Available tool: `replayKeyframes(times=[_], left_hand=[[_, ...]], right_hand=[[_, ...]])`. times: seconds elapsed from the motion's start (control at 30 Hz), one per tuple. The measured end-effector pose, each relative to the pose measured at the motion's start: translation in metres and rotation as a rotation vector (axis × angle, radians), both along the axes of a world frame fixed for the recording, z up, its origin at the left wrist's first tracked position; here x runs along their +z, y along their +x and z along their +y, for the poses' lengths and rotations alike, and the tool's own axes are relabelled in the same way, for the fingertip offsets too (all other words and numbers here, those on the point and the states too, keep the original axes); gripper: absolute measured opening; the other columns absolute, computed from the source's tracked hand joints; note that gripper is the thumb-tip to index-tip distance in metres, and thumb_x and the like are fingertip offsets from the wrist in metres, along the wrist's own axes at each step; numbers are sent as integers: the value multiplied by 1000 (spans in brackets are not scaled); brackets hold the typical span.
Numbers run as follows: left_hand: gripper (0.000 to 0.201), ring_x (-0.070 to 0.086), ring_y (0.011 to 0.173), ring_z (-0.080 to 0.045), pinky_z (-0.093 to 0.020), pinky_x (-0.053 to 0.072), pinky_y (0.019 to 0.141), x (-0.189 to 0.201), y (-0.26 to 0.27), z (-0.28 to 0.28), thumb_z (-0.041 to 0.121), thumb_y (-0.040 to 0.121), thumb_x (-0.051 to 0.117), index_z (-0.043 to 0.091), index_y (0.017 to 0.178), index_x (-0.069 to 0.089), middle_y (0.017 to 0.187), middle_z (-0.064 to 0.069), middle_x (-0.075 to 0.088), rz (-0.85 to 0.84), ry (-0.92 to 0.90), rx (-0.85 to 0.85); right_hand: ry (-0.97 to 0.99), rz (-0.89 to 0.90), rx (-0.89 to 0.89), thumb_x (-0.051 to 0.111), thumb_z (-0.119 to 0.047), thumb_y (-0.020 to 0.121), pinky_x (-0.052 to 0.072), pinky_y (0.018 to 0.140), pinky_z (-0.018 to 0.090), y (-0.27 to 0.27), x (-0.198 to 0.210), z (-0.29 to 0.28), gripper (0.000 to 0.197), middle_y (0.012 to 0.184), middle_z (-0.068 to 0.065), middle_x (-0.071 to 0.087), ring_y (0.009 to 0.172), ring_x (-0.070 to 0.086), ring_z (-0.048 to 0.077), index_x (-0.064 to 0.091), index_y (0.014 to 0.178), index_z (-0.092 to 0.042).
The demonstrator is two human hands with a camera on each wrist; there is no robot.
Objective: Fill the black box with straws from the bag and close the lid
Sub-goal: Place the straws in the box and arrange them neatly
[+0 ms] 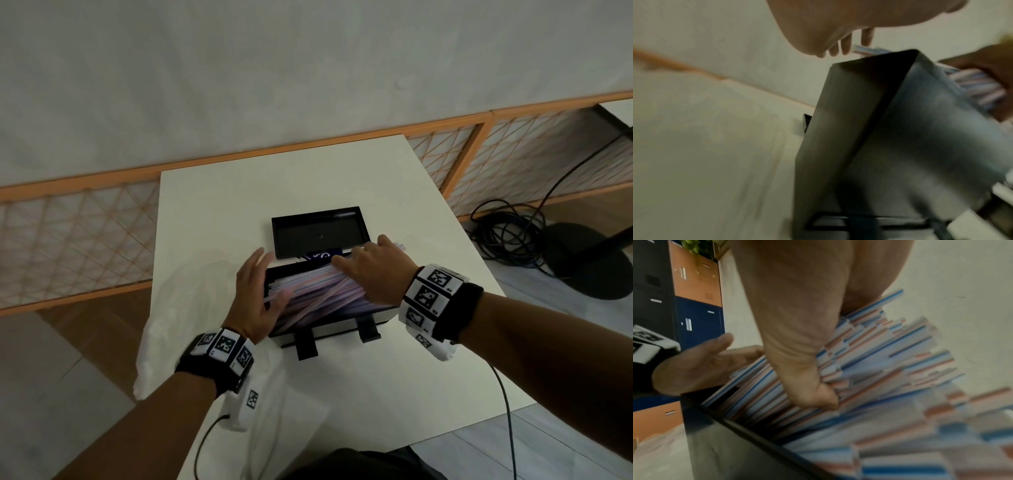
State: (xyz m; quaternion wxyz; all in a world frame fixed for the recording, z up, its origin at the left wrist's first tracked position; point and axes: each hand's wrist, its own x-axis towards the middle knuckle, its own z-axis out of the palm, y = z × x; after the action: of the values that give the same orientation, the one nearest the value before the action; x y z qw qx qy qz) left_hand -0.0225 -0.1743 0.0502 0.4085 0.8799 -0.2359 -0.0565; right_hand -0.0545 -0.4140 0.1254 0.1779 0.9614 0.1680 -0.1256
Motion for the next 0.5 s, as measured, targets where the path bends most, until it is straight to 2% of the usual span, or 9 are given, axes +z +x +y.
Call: replayKeyframes(times=[0.07,0.1,0.17,0.23,0.3,0.37,0.43,0.5], left_hand=[[85,18,143,-11,-7,12,110,-2,-5,-4,68,81,22,11,145,24,149,5,22,168,-182,120],[82,21,143,-13,-8,14,111,-2,-8,-6,63,82,20,11,145,26,149,4,25,228,-240,139],[80,21,143,-13,-22,16,117,1,-11,-11,61,80,19,13,143,30,149,4,28,268,-278,143],[79,13,144,-9,-26,13,118,4,-10,-11,61,80,25,16,144,30,148,10,23,198,-189,93],[85,7,143,-6,-24,7,115,10,-10,-9,65,76,40,18,145,25,148,12,17,47,26,-68],[94,16,142,-13,-25,7,115,15,-11,-9,64,72,58,21,147,19,151,7,21,-26,225,-230],[99,29,135,-19,-28,16,114,21,-13,-10,57,71,69,23,147,16,149,1,30,15,310,-246],[96,39,126,-20,-29,29,108,22,-12,-12,54,72,71,24,146,19,142,-1,39,31,317,-220]], right_hand=[[-3,-6,-2,63,-24,80,39,85,39,-1,2,3,65,109,8,59,97,59,29,27,135,-22],[-1,-2,-7,63,-23,80,39,86,39,-1,3,4,65,110,8,59,97,59,29,28,135,-22],[9,1,-25,62,-21,80,38,86,39,-2,3,6,63,112,7,58,99,58,28,30,135,-23],[30,-4,-53,60,-18,81,38,87,39,-5,4,7,60,112,7,57,100,57,28,32,133,-22],[57,-16,-78,58,-17,81,38,86,39,-7,3,6,56,112,6,57,101,57,28,34,132,-22],[85,-23,-98,56,-16,81,38,86,39,-9,3,5,55,112,5,58,101,57,29,35,132,-22],[122,-38,-118,56,-17,81,38,86,38,-9,5,3,55,114,4,59,103,56,28,37,132,-22],[164,-51,-137,57,-20,80,37,88,38,-9,7,1,54,115,3,59,106,56,27,40,131,-23]])
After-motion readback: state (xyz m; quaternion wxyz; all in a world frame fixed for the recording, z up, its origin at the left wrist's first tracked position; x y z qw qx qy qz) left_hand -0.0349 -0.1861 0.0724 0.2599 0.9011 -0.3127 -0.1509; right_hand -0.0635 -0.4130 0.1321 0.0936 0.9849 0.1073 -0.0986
